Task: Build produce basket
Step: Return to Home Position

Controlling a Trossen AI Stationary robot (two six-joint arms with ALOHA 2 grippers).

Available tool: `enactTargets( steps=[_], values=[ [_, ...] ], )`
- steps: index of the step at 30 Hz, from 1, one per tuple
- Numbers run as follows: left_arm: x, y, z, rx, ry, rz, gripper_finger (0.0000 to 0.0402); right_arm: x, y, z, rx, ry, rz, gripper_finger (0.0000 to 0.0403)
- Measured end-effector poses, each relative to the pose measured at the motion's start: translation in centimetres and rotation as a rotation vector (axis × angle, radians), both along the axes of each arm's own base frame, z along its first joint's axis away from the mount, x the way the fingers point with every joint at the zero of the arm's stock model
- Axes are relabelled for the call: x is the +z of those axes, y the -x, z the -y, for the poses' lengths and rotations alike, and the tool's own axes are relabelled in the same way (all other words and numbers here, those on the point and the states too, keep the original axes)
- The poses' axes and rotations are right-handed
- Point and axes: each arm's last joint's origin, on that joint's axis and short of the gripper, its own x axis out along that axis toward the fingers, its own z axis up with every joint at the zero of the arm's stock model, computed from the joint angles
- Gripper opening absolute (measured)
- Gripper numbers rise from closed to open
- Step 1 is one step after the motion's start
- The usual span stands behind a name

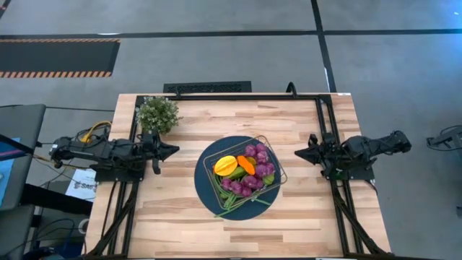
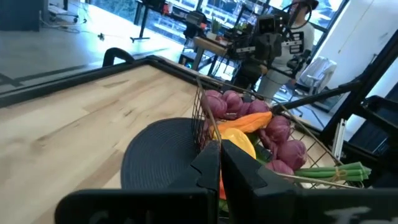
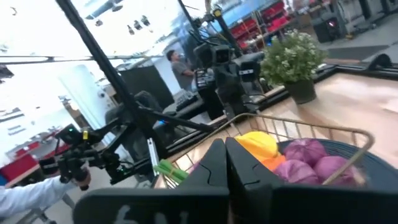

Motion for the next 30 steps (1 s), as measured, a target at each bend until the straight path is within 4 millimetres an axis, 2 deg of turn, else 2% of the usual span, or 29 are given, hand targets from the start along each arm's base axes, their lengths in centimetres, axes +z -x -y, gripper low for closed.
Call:
enactTargets(
  steps=[4,6,17,23,30],
  values=[
    [0.0,0.0,0.0,0.0,0.0,0.0,0.0,-2.7,-0.9,-0.5,0.004,0.002,0.033,0.0001],
    [0.0,0.0,0.0,-0.001,-0.003,0.001,0.0,-3.3,-1.0,-0.5,-0.031,-0.012,-0.02,0.0001],
    [-0.1,0.0,0.3,-0.113,-0.076,-0.018,0.0,-2.9,-0.8,-0.7,0.013,0.046,0.019,0.0001],
    [-0.7,0.1,0.2,-0.094,-0.086,-0.089,0.0,-3.0,-0.9,-0.7,0.013,0.055,0.007,0.0001],
    [-2.3,-0.6,0.5,-0.139,-0.151,0.063,0.0,-3.2,-0.9,-0.7,0.022,-0.012,-0.018,0.0001]
  ],
)
